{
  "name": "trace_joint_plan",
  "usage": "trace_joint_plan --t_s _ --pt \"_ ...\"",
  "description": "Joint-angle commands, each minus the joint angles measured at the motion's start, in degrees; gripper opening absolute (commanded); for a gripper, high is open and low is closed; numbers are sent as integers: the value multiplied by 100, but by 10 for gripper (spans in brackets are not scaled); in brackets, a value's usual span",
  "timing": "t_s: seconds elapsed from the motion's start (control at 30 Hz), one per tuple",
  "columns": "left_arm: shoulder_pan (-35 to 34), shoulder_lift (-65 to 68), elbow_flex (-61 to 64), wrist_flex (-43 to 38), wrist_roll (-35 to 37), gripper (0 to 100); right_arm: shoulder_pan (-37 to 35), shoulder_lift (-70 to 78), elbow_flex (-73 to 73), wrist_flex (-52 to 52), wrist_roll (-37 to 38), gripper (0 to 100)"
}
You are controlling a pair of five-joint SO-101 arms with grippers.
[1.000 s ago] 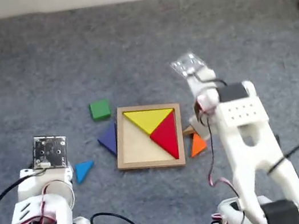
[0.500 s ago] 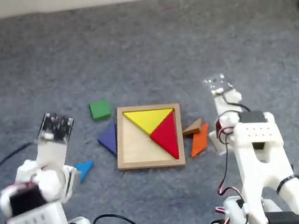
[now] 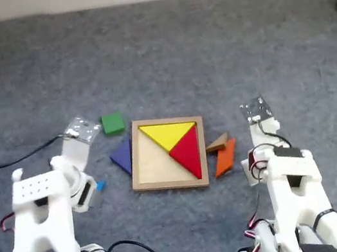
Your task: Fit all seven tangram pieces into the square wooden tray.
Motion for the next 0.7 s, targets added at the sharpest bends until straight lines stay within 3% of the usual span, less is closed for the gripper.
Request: trace_joint_plan --t_s 0.0,0.2,0.5,0.67 --pt "242 435 -268 -545 -9 236 57 -57 31 -163 -53 49" --pt "233 1262 -409 -1020 -9 235 57 -48 48 -163 -53 49" --pt "-13 2686 -1508 -1002 0 234 57 -48 57 -163 -53 49" --pt "101 2809 -1692 -1002 0 234 57 -48 57 -163 -53 49"
